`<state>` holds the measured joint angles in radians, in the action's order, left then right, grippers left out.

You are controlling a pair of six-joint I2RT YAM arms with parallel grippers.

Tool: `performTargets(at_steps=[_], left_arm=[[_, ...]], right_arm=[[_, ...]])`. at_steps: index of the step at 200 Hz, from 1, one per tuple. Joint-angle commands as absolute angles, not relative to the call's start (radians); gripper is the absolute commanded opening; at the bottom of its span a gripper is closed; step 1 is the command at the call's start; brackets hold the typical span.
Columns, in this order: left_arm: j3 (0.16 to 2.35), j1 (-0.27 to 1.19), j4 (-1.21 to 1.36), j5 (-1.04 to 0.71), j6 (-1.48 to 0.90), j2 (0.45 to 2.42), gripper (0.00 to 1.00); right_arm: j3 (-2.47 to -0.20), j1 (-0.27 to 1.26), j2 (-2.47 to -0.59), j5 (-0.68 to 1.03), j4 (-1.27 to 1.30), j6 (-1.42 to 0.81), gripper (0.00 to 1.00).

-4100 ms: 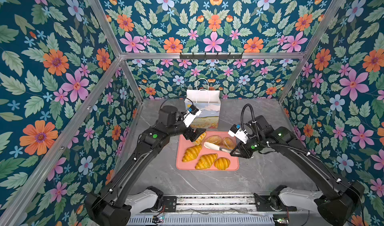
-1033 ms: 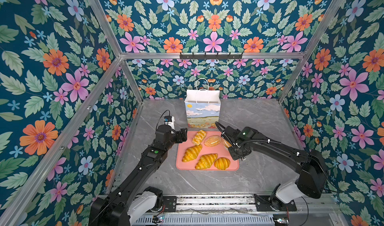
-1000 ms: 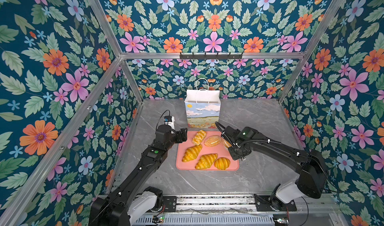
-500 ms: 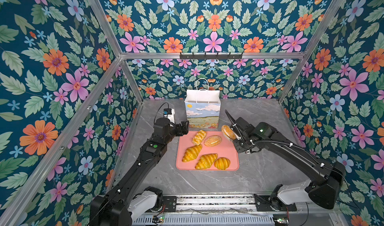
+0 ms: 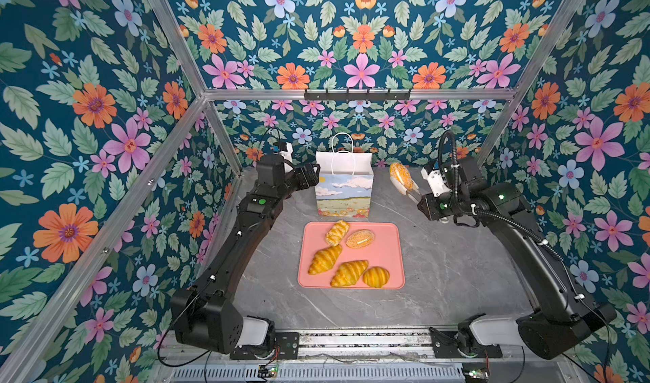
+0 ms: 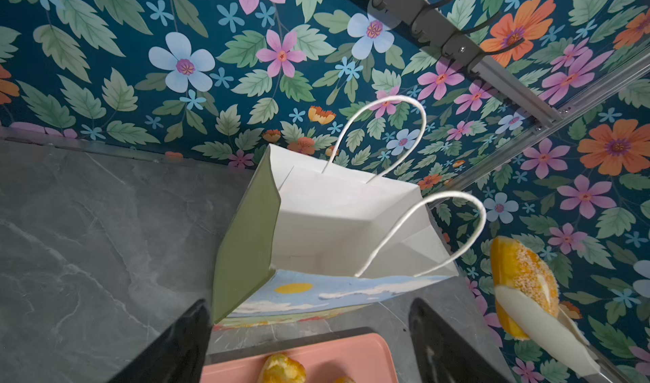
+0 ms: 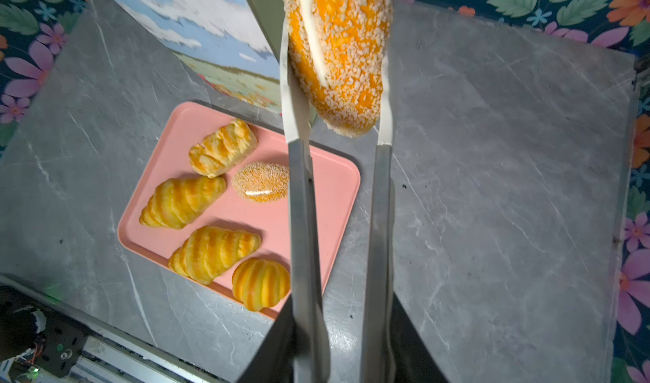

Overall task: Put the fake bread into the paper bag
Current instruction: 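Close the tongs on the sugar-coated bun and lift it off the tray, then carry the bun in the tongs with the right gripper over the paper bag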

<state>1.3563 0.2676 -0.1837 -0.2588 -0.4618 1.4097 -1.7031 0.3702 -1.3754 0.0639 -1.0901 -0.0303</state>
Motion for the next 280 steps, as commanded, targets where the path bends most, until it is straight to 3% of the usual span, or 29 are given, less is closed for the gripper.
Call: performTargets(at_steps=[1,86,186,280], left_arm=[[1.418,0.259,-0.237,-0.27,-0.439,1.459,0.88],[1.577,0.229,-0.336,-0.384,-0.369,1.619,0.8],[1.643,0.193,-0.354,-0.498,-0.373,1.675,0.78],[1.688,0.193,-0.382,-0.533,-0.371,1.706,0.76]], right_arm=[[-1.765,0.331,-1.413,0.206,-1.025,0.084,0.32],[-2.101,0.277,-1.699,0.419,-1.081,0.286,0.33],[-2.422,0.277,-1.927,0.575,-1.227,0.436,0.33],[-2.549,0.276,-2.052,0.586,-1.305,0.523,0.33]])
